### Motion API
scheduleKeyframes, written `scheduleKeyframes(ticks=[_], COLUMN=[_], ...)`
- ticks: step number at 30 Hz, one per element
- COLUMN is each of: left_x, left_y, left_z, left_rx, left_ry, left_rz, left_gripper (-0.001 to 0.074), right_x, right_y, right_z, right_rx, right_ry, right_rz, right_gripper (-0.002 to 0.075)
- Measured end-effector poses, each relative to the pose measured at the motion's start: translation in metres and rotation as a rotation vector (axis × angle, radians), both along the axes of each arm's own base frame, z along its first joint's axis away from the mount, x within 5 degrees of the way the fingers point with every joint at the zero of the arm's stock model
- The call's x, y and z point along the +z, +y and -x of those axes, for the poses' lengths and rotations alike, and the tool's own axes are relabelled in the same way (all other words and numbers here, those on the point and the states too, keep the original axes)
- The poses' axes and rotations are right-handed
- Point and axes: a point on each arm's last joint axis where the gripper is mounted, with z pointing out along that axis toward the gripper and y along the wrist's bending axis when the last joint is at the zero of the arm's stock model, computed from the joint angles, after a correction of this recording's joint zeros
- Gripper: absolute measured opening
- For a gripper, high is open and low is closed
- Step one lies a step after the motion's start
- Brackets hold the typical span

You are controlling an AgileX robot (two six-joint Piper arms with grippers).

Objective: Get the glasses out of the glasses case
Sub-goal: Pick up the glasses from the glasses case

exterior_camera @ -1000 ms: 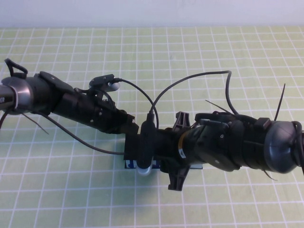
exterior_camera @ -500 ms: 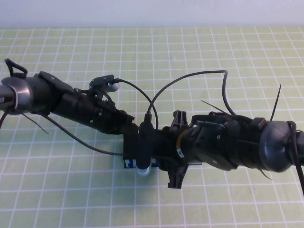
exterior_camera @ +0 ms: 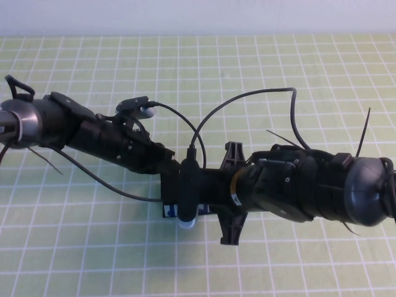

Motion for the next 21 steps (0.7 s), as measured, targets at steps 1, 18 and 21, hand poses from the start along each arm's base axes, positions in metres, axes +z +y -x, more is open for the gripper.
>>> scheduleKeyframes(ticks=[1, 18, 21], left_x=[0.002, 0.123, 0.112], left_y=[0.000, 0.011, 0.017], left_z=[0.000, 0.053, 0.068], left_rx=[-0.001, -0.180, -0.224], left_ry=[-0.005, -0.434, -0.468], left_rz=[0.000, 0.032, 0.083], left_gripper=[-0.0004, -0.0004, -0.0004], right_x=[0.003, 0.026, 0.028], right_y=[0.000, -0.005, -0.005], right_z=[0.001, 0.002, 0.002], right_rx=[-0.003, -0.050, -0.068], right_ry=[-0.005, -0.044, -0.042], right_rz=[-0.008, -0.069, -0.082], right_gripper=[0.0055, 0.0002, 0.0001])
